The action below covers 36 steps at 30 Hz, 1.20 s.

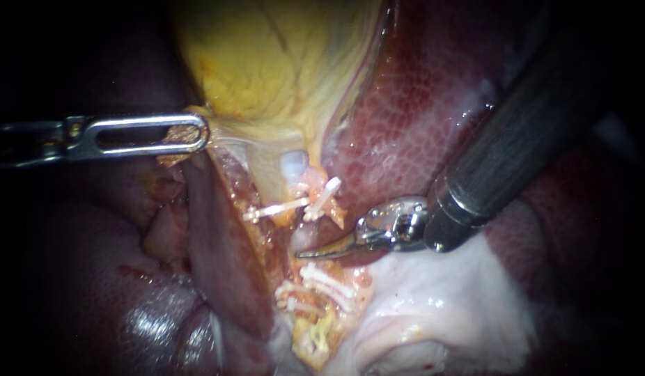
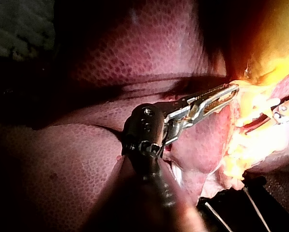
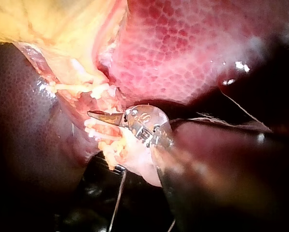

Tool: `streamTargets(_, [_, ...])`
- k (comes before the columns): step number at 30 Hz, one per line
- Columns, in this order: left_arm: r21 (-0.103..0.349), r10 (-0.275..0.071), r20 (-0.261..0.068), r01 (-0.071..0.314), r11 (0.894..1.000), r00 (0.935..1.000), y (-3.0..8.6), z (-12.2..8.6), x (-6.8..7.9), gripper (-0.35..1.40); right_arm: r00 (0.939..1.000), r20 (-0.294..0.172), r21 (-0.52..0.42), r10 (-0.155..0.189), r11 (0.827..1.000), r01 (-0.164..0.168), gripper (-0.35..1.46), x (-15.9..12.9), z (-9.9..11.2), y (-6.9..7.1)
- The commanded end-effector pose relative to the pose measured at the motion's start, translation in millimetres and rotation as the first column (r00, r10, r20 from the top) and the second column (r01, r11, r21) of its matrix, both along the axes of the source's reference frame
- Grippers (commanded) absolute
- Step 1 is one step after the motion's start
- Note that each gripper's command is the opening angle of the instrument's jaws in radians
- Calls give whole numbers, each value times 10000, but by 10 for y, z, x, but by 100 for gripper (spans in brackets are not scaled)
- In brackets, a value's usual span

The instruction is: Go back from the cut right tube

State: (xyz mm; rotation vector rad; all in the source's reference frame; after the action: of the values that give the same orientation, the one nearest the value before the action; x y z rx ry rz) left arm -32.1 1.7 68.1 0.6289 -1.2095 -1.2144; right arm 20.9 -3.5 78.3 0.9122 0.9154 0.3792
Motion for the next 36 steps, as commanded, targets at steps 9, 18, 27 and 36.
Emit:
streamTargets(9, [-2,3,0,-3,10000,10000,0,0,1,-35,10000,5,-15,16,10000,-16,-35,1,-2,-2])
streamTargets(18, [-1,5,1,-5,10000,10000,-1,-1,1,-35,9985,142,-265,537,9982,-533,118,0,-5,-4])
streamTargets(27, [-1,5,1,-5,10000,10000,-1,-1,1,-35,9932,314,-518,1124,9925,-1107,143,-20,-28,-13])
streamTargets(36, [-5,1,-3,-1,10000,10000,-1,0,0,-35,9801,-42,-2415,1984,9509,-1935,143,-91,-129,29])
